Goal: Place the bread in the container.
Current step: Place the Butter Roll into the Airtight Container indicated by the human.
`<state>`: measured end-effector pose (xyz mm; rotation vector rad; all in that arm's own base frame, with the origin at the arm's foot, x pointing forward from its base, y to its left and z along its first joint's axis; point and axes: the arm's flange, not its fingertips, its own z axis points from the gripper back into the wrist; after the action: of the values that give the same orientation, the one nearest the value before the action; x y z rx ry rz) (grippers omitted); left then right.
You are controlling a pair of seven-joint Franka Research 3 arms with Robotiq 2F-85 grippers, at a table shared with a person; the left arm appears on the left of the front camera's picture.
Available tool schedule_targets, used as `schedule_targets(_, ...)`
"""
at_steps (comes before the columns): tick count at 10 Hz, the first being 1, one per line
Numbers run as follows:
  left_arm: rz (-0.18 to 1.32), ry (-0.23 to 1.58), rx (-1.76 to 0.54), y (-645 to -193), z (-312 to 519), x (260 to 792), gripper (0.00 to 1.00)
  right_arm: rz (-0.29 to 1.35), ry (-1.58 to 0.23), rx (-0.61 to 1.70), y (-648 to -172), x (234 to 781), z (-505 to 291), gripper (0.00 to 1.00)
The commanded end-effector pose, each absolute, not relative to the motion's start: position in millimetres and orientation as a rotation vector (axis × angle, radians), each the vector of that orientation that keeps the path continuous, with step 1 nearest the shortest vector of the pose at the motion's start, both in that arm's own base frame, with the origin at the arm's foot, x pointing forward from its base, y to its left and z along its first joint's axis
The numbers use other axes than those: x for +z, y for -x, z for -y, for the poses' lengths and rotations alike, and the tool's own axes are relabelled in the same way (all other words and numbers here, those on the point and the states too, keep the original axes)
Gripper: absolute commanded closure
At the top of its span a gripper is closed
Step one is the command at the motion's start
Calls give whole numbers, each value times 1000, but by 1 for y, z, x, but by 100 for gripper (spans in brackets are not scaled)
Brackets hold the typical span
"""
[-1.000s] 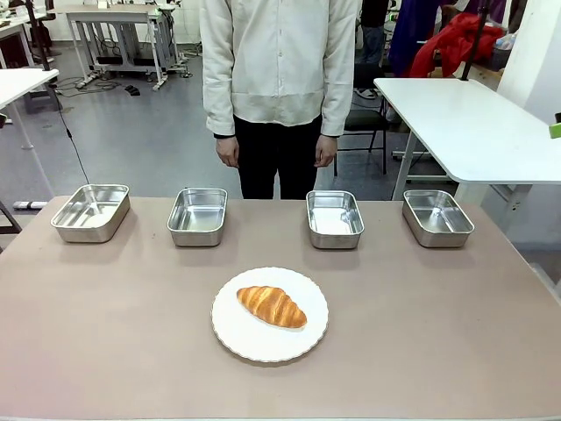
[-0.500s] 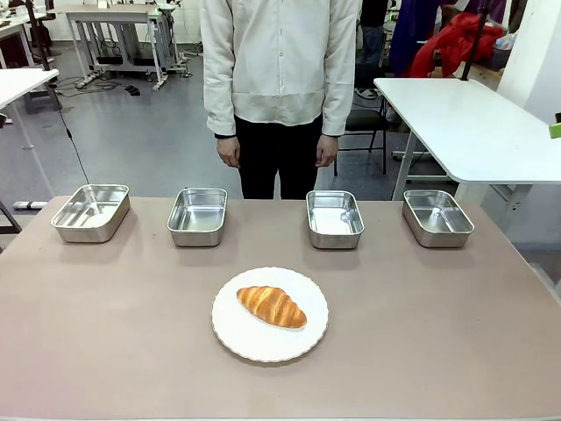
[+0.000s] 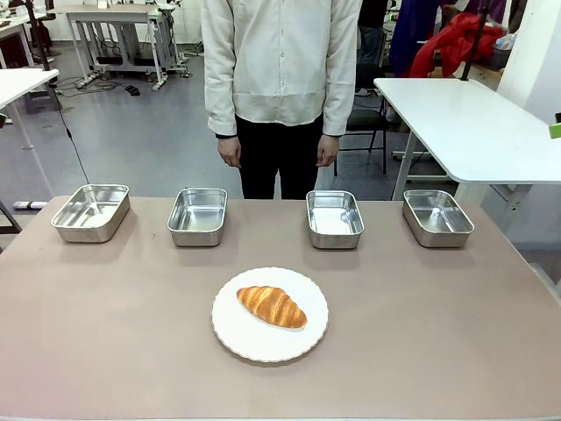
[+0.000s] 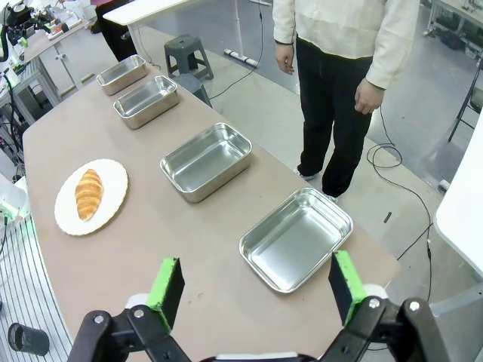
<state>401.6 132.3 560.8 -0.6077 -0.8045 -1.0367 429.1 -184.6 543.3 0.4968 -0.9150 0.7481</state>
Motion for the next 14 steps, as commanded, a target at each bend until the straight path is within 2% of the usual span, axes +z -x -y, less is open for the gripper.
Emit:
schedule_targets(1,791,605,-1040,-400,-132,562,0,920,-503,745,-430,544,183,0)
schedule_targets(14,791,605,-1040,-400,-132,562,0,920,-503,745,-430,544,183,0)
